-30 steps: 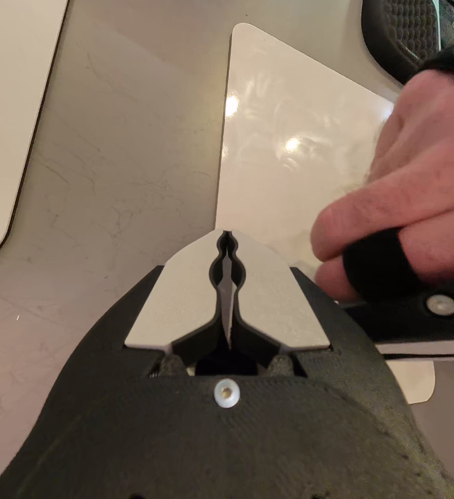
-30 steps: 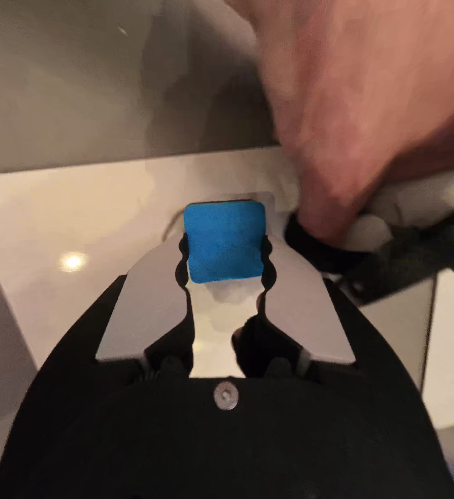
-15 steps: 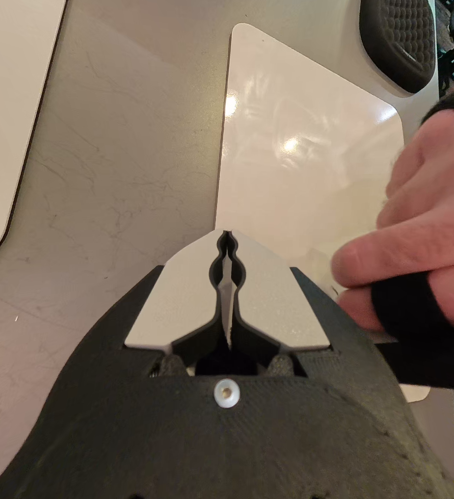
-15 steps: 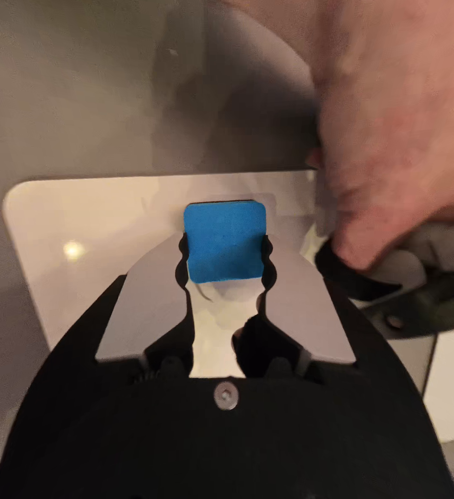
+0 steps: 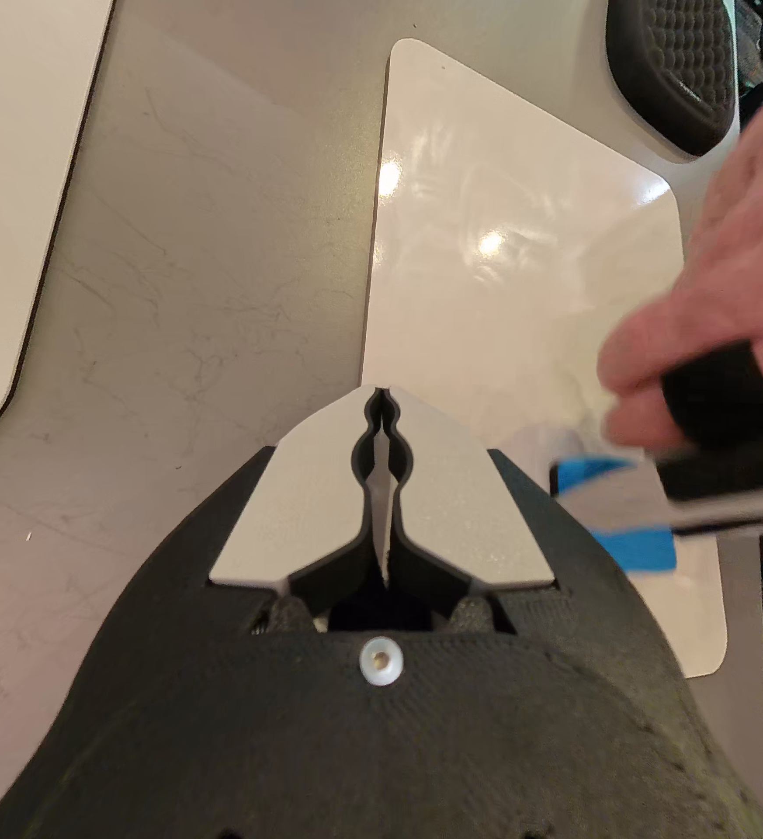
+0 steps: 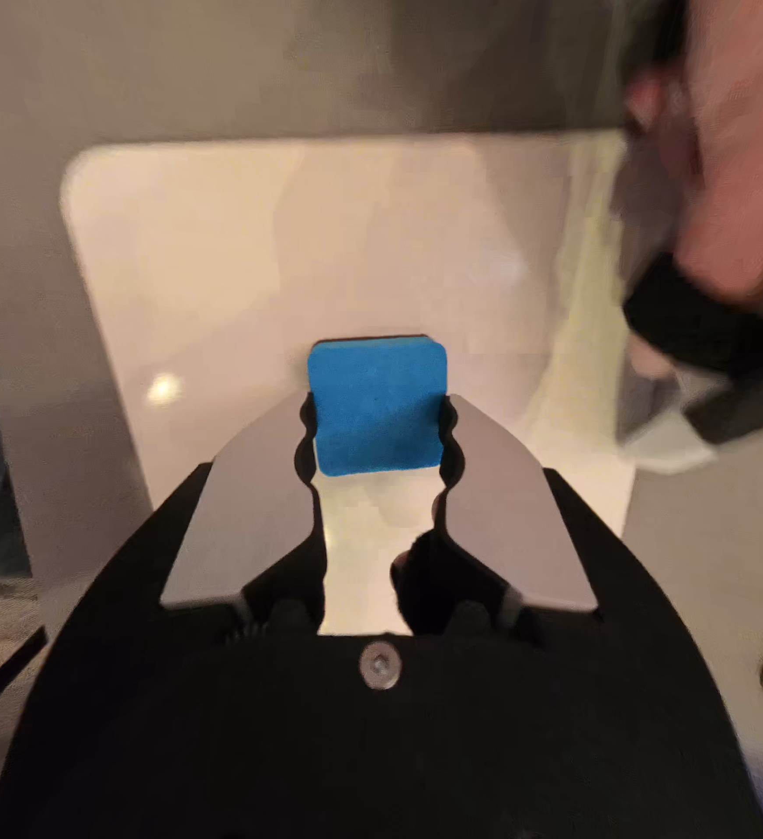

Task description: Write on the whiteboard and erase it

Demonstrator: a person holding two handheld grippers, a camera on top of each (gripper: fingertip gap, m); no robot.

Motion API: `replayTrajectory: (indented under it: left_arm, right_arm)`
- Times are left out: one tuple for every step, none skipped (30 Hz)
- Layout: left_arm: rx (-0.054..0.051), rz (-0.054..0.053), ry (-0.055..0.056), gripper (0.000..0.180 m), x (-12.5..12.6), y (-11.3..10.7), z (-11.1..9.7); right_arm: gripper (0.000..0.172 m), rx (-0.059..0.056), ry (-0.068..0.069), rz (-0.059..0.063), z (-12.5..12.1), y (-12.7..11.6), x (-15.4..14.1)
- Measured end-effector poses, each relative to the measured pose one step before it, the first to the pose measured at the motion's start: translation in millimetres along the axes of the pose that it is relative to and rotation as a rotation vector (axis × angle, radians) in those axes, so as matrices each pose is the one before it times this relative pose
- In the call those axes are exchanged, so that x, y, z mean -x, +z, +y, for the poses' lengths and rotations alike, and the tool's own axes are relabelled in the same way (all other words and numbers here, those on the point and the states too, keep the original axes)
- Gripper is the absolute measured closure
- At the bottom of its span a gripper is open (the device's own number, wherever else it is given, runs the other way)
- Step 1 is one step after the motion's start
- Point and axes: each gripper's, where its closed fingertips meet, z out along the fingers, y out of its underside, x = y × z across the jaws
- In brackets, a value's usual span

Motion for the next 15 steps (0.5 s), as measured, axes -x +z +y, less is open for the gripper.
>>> replayTrajectory:
  left_arm:
    - [0.0011, 0.0036, -0.0024, 0.18, 0.01, 0.08, -0.08]
    - [0.0002, 0.0016, -0.0008, 0.18, -0.04, 0.06, -0.03]
    - [-0.0005, -0.0018, 0.002, 0.18, -0.04, -0.05, 0.11]
    - [-0.0007, -0.004, 0.0037, 0.18, 0.05, -0.08, 0.16]
    - [-0.0011, -0.0041, 0.0031, 0.18, -0.12, -0.23, 0.2]
    - [-0.001, -0.0036, 0.0023, 0.18, 0.02, -0.09, 0.23]
    - [0.0, -0.002, 0.0013, 0.18, 0.03, 0.02, 0.0]
    - [0.0007, 0.0026, -0.0024, 0.18, 0.0, 0.01, -0.1]
    - [0.0011, 0.0059, -0.0049, 0.18, -0.06, 0.1, -0.17]
    - [0.0011, 0.0044, -0.0031, 0.18, -0.05, 0.12, -0.17]
    - [0.0004, 0.0012, -0.0001, 0.18, 0.06, -0.02, 0.07]
    - [-0.0005, -0.0021, 0.0026, 0.18, -0.06, -0.09, 0.2]
    - [-0.0008, -0.0052, 0.0051, 0.18, -0.15, -0.16, 0.17]
    - [-0.0005, -0.0059, 0.006, 0.18, -0.05, -0.09, 0.28]
    - [0.0005, -0.0028, 0.005, 0.18, -0.33, -0.02, 0.15]
  right_arm:
    - [0.118, -0.0366, -0.043, 0.0269, -14.76, 4.41, 3.35]
    - [0.118, -0.0079, -0.0117, 0.0622, -9.94, 4.17, -6.57]
    - [0.118, 0.0075, 0.0386, 0.0126, -0.59, 0.58, -4.24]
    - [0.118, 0.0125, 0.0373, 0.0216, 8.34, -1.28, -8.07]
    - [0.118, 0.0199, 0.0554, -0.0012, 14.91, -3.1, -7.0]
    - [0.118, 0.0253, 0.0222, -0.0239, 16.99, -4.76, -1.17]
    - [0.118, 0.0195, -0.0146, -0.0265, 11.7, -3.75, 4.15]
    - [0.118, -0.0041, -0.0138, -0.0306, -0.79, -1.04, 8.48]
    - [0.118, -0.0373, -0.0398, -0.0248, -12.08, 1.77, 10.91]
    - [0.118, -0.0188, -0.0391, 0.0575, -12.76, 4.72, -1.99]
    - [0.118, 0.0052, 0.0052, 0.0735, -5.79, 2.07, -9.69]
    - [0.118, 0.0093, 0.0595, 0.0115, 3.82, 0.19, -5.69]
    - [0.118, -0.0128, 0.0459, -0.0214, 7.69, -1.54, -1.66]
    - [0.118, -0.0178, 0.0135, -0.0215, 7.0, -2.68, 1.7]
    - [0.118, -0.0039, 0.0041, -0.0309, 5.78, -3.61, 5.68]
